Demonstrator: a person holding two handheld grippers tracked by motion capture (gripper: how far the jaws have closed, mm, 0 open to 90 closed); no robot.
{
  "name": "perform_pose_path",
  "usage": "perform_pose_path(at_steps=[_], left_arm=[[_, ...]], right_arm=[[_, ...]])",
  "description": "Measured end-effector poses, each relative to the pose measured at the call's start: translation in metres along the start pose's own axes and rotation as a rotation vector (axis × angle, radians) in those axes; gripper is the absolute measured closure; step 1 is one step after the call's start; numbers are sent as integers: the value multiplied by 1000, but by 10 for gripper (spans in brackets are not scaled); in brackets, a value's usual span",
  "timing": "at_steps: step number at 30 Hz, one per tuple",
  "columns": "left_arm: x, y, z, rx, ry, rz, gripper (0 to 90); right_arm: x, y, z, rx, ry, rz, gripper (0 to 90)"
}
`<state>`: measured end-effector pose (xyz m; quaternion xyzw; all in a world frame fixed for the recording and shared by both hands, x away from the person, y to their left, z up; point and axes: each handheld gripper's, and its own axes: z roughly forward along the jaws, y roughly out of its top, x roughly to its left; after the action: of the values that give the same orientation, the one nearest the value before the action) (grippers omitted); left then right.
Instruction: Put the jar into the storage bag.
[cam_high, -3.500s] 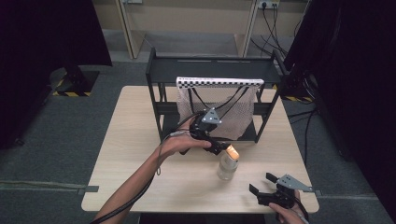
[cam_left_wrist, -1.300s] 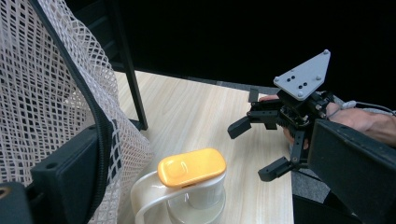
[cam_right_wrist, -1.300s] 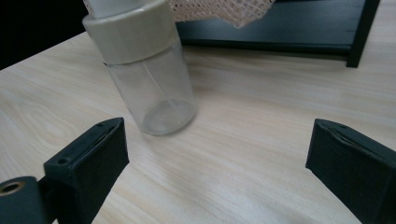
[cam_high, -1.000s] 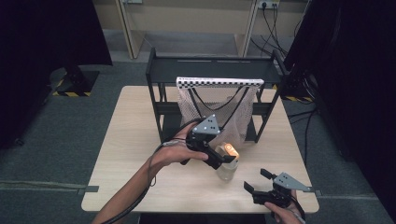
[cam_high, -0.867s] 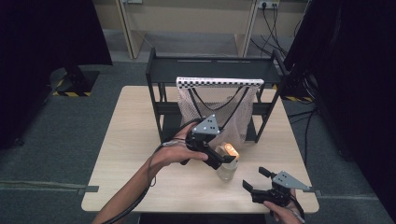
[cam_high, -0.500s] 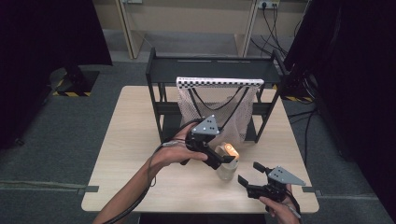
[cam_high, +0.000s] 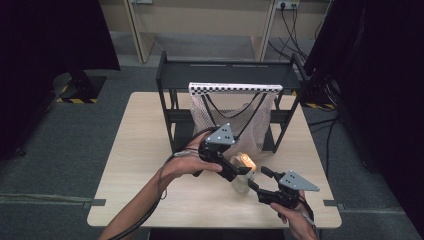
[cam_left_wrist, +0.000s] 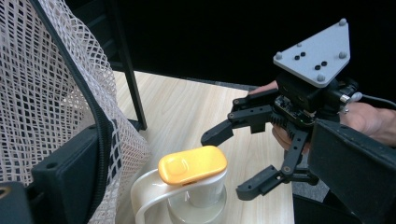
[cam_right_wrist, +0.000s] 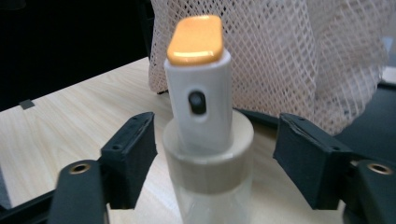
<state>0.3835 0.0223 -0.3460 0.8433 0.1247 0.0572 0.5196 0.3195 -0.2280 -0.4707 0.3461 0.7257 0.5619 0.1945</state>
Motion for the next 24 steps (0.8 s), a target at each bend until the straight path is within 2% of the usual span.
perform_pose_path(at_steps=[7, 10, 16, 19, 24], left_arm=[[1, -1, 1, -1, 2, -8, 25], [1, -1, 2, 9, 9, 2, 24], [1, -1, 2, 4, 6, -4, 25], [2, -2, 2, 5, 6, -7, 25], [2, -2, 2, 5, 6, -8, 24]], right_arm=[[2, 5, 12, 0, -2, -36, 357], [3, 6, 17, -3, 2, -37, 375], [2, 9, 26, -20, 7, -73, 478], [4, 7, 30, -9, 9, -93, 554], [6, 9, 30, 0, 12, -115, 571]])
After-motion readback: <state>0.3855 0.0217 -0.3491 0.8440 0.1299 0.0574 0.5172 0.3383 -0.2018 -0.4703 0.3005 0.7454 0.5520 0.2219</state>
